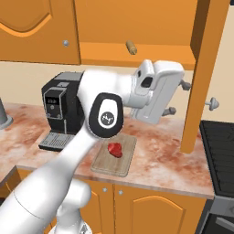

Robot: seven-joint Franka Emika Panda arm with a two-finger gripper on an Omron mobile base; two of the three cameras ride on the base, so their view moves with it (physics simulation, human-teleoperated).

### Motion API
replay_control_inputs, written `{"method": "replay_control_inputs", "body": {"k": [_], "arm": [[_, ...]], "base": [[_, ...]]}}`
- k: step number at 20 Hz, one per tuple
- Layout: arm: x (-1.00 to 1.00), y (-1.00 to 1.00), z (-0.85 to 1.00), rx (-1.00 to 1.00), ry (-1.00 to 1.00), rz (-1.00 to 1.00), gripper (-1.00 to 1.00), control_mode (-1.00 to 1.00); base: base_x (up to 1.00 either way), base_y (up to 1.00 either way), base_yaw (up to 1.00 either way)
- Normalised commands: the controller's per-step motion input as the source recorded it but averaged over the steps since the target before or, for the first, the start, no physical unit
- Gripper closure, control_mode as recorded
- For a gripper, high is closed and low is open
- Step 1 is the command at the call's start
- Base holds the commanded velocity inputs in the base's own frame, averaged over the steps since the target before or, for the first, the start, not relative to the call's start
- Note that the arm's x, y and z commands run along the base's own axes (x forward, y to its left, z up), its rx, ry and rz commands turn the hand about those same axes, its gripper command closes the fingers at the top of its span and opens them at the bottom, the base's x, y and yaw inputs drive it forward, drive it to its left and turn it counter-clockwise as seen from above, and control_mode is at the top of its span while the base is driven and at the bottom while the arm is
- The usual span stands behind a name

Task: Open the cabinet, retrieve the rolling pin, and place it next to the meat on the cutting board to prepare for tenderizing.

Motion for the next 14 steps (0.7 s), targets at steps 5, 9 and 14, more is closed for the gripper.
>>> {"method": "replay_control_inputs", "body": {"k": [5,9,14], "arm": [[0.04,0.14,0.00,0.07,0.00,0.00,-1.00,-1.00],[0.09,0.40,0.00,0.08,-0.04,0.01,-1.00,-1.00],[0.06,0.52,0.00,0.07,-0.09,0.02,-1.00,-1.00]], "base": [[0.00,0.00,0.00],[0.00,0.00,0.00],[0.00,0.00,0.00]]}}
